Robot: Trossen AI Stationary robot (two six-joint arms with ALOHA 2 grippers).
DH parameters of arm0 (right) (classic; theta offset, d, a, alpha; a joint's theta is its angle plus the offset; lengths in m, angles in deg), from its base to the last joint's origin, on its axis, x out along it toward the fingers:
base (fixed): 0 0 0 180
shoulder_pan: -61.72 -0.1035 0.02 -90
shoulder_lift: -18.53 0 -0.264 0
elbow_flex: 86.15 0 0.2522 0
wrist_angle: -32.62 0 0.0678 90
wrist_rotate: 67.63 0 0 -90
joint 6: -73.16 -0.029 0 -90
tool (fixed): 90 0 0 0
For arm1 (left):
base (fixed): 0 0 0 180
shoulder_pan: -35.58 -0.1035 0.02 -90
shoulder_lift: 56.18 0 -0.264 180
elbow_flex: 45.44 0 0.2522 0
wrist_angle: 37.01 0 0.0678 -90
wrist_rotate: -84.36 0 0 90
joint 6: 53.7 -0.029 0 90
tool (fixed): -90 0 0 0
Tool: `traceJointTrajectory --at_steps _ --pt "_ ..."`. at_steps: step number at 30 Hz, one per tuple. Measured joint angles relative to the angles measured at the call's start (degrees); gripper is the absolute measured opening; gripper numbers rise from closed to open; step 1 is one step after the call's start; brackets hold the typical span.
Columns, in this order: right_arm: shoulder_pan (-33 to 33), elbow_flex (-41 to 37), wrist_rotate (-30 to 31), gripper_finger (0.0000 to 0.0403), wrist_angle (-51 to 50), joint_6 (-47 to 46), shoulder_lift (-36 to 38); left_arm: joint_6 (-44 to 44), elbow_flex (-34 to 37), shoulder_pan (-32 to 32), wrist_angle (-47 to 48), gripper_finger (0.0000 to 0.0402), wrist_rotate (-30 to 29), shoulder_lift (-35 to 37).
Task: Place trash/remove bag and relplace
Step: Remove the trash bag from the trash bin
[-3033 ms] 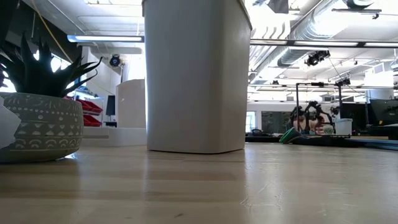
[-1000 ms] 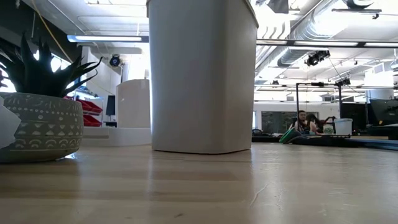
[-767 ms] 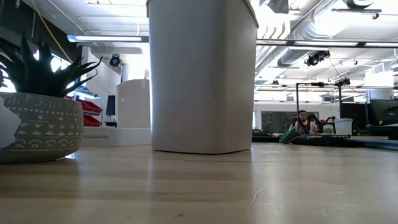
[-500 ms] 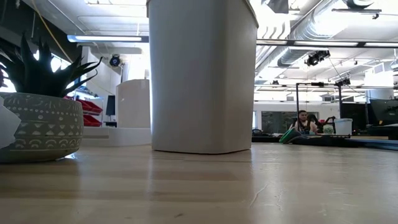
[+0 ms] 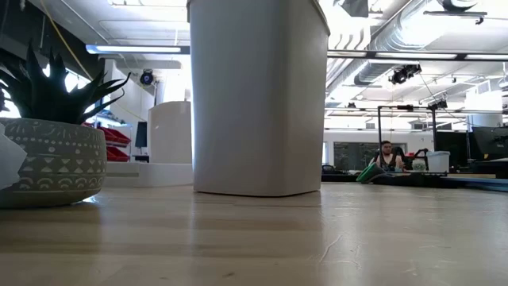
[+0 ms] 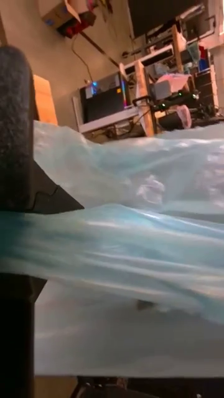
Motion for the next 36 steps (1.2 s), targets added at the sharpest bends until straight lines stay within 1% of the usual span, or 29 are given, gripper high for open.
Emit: traceJointTrajectory --at_steps 3,6,8,14,16,19,21,24,27,28,31,36 --pt "0.0 0.0 -1.4 0.0021 2.6 -0.3 0.0 0.0 0.0 -0.3 1.4 0.0001 -0.8 0.0" --pt "0.0 0.3 -7.2 0.0021 6.6 -1.6 0.0 0.0 0.0 -0.5 2.4 0.0 -2.6 0.1" --pt "0.0 1.1 -9.7 0.0021 8.1 -1.8 0.0 0.0 0.0 -0.4 2.8 0.0 -2.8 0.2" --pt "0.0 2.7 -9.8 0.0021 8.3 -2.0 0.0 0.1 0.0 -0.4 3.3 0.0 -3.0 0.2" --pt "0.0 2.8 -9.0 0.0021 6.6 -2.0 0.0 0.4 0.0 -0.4 3.8 0.0 -3.1 0.1" --pt "0.0 2.8 -6.3 0.0021 4.8 -1.9 0.0 0.4 0.0 -0.4 4.7 0.0 -3.5 0.2" --pt "0.0 2.8 -6.2 0.0021 4.6 -2.4 0.0 -0.3 0.1 -0.4 5.0 0.0 -4.9 1.0" --pt "0.1 2.9 -7.6 0.0021 4.7 -3.6 0.0 -2.2 -0.3 -0.6 6.5 0.0 -7.3 2.6" --pt "0.3 2.9 -11.1 0.0021 3.9 -4.6 0.1 -3.6 -1.7 -1.0 7.9 0.0 -9.5 4.3" --pt "0.4 2.9 -11.4 0.0021 2.8 -4.6 0.2 -4.2 -2.3 -1.0 8.1 0.0 -10.2 5.1" --pt "0.4 2.9 -10.4 0.0021 -2.1 -4.6 0.2 -6.0 -3.7 -1.2 8.8 0.0 -11.4 7.6" --pt "0.4 2.9 -2.7 0.0021 -11.2 -4.8 0.1 -8.9 -8.1 -1.2 11.7 0.0 -14.0 11.4"
